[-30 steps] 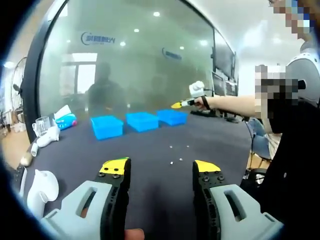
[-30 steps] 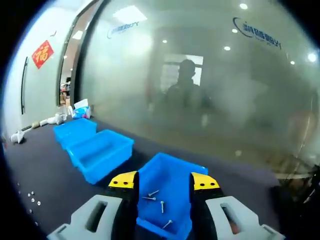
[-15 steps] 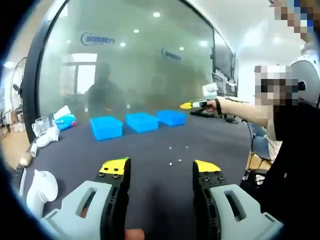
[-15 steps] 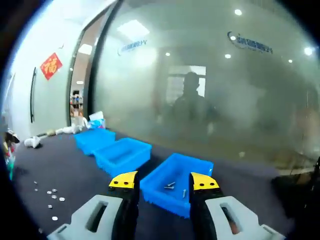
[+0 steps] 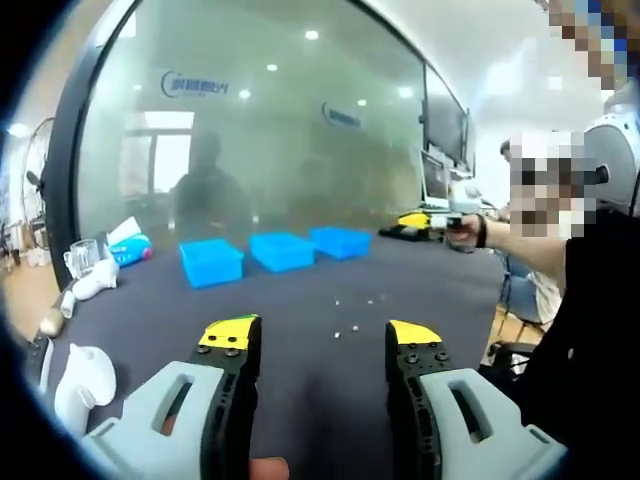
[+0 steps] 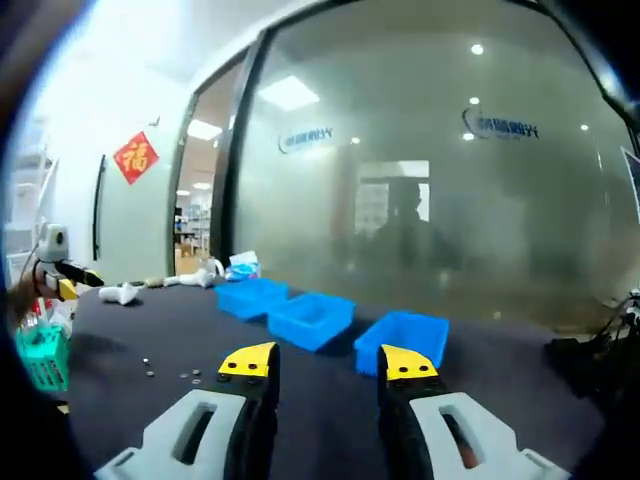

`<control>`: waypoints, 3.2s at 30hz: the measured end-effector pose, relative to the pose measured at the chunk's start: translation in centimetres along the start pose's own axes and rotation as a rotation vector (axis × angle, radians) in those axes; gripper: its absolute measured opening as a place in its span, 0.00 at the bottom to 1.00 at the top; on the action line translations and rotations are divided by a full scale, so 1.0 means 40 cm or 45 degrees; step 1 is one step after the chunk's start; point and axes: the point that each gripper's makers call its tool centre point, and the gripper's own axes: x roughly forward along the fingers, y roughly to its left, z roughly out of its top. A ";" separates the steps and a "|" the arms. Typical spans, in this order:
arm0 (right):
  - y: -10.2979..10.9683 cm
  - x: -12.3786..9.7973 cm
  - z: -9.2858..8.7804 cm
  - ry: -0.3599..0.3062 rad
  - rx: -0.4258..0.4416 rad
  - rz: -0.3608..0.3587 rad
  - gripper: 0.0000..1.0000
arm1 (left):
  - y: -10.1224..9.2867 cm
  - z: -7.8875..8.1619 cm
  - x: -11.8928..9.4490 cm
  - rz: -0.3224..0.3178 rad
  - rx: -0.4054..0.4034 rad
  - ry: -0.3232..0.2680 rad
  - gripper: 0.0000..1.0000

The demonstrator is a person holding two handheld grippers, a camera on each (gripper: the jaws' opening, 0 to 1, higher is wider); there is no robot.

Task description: Sort the screws, nuts, and washers into the corresponding bins

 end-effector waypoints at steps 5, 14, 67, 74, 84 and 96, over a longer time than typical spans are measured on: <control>0.031 -0.056 0.008 -0.032 -0.039 0.012 0.35 | -0.006 0.008 0.001 -0.006 0.006 -0.008 0.48; 0.061 -0.133 0.003 -0.085 -0.010 -0.018 0.35 | -0.013 0.014 -0.002 -0.006 0.001 -0.025 0.48; 0.175 -0.138 -0.061 0.007 -0.042 0.148 0.34 | -0.026 -0.008 0.031 -0.089 0.072 0.096 0.49; 0.227 -0.146 -0.081 0.075 -0.029 0.304 0.34 | -0.035 -0.013 0.040 -0.117 0.100 0.127 0.49; 0.295 -0.165 -0.147 0.253 -0.092 0.525 0.32 | -0.043 -0.022 0.036 -0.127 0.111 0.154 0.49; 0.307 -0.164 -0.159 0.288 -0.139 0.586 0.33 | -0.056 -0.028 0.033 -0.158 0.141 0.194 0.49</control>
